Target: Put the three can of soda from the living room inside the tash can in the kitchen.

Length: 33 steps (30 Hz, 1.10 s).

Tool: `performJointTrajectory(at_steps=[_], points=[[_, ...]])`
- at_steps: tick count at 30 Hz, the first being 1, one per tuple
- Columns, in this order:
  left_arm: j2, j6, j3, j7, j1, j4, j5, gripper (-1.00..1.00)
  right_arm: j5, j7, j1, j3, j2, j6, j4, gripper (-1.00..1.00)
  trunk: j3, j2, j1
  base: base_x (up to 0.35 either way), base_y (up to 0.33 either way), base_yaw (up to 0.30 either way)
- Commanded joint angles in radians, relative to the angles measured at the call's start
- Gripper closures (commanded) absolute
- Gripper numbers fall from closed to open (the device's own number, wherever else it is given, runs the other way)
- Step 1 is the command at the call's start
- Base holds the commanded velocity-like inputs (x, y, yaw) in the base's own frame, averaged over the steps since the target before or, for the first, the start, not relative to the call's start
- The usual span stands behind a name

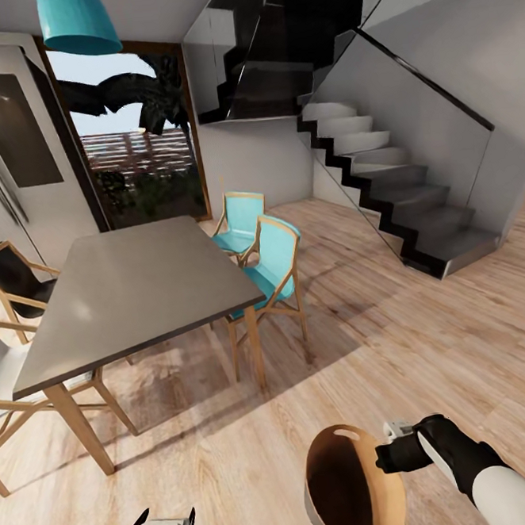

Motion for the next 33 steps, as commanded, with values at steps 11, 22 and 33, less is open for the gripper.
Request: performJointTrajectory(at_steps=[11,22,33], points=[[0.0,0.0,0.004,0.002,0.0,0.009,0.003,-1.0,0.081,0.019,0.101,-0.013,-0.069,-0.077,0.0,1.0,0.035,0.077,-0.042,0.0,0.0,0.0],[0.0,-0.007,0.004,0.002,0.0,0.008,0.0,-1.0,0.082,0.018,0.108,-0.016,-0.079,-0.092,0.0,1.0,0.05,0.112,-0.061,0.0,0.0,0.0],[0.001,-0.009,0.001,0.002,0.0,0.01,0.0,-1.0,0.081,0.007,0.108,-0.017,-0.082,-0.092,0.0,1.0,0.049,0.112,-0.061,0.0,0.0,-0.072]])
